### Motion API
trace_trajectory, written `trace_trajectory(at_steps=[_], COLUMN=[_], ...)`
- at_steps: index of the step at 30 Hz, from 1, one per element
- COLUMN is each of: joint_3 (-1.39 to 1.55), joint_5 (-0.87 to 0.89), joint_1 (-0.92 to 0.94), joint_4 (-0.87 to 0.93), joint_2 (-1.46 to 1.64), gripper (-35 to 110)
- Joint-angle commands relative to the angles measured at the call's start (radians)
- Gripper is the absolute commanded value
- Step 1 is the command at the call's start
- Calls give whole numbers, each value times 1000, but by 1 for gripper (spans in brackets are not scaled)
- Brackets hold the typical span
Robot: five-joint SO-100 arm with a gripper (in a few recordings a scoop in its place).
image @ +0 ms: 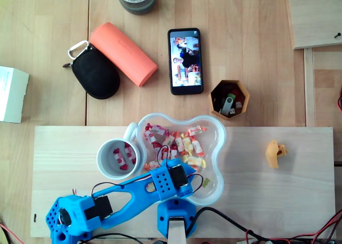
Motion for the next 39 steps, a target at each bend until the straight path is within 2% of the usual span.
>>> trace_trajectory(at_steps=[1, 21, 31, 39], joint_3=[5, 3, 3, -2], joint_5=[-2, -3, -3, -5], joint_1=[11, 11, 11, 11], joint_4=[-3, -5, -5, -3], joint_2=[20, 21, 21, 41], gripper=[26, 27, 41, 44])
